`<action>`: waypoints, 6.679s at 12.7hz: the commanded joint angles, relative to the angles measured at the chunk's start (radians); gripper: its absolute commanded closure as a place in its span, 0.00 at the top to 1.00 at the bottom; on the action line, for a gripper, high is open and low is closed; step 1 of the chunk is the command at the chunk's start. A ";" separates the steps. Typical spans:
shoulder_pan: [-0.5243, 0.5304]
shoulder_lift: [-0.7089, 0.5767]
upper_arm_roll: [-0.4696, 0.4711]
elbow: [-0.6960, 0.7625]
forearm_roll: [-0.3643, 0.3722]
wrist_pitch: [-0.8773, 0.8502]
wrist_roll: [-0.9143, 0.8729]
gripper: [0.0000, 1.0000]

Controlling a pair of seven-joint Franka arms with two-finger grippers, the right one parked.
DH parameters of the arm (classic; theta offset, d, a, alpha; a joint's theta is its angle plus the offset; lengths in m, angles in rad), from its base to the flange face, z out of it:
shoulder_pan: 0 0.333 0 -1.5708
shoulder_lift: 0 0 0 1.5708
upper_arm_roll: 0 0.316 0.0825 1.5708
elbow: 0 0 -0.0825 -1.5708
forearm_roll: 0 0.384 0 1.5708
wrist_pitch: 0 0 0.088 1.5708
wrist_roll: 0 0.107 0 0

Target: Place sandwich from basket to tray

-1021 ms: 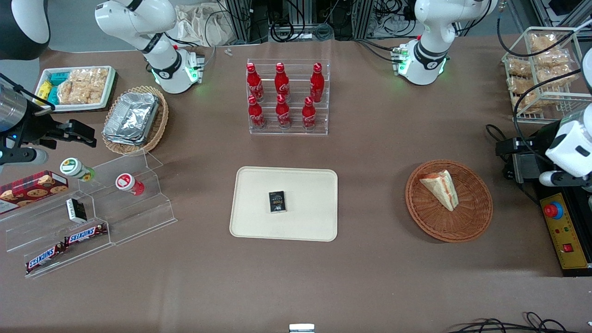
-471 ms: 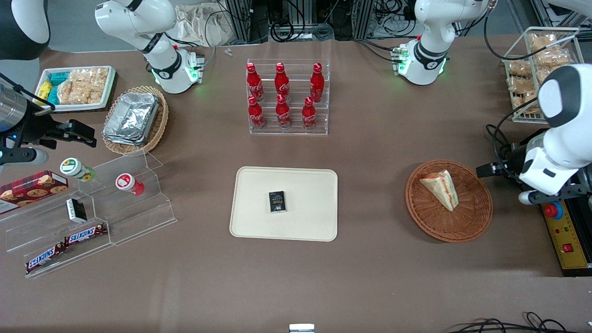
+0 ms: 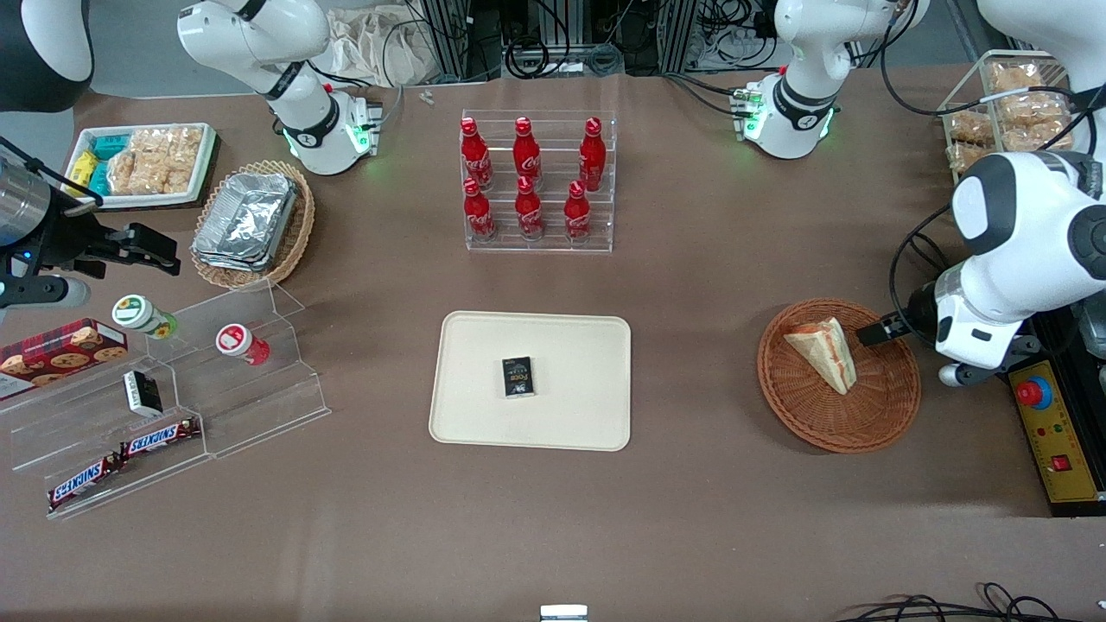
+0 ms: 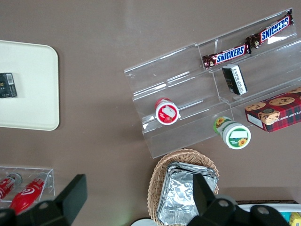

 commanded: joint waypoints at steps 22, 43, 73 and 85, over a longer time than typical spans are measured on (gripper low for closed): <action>-0.012 0.114 -0.011 -0.216 -0.023 0.376 -0.205 0.33; -0.118 0.037 -0.141 0.490 0.098 -0.585 0.062 0.00; -0.482 0.582 -0.169 0.532 0.143 0.104 -0.119 1.00; -0.482 0.580 -0.169 0.531 0.146 0.103 -0.133 1.00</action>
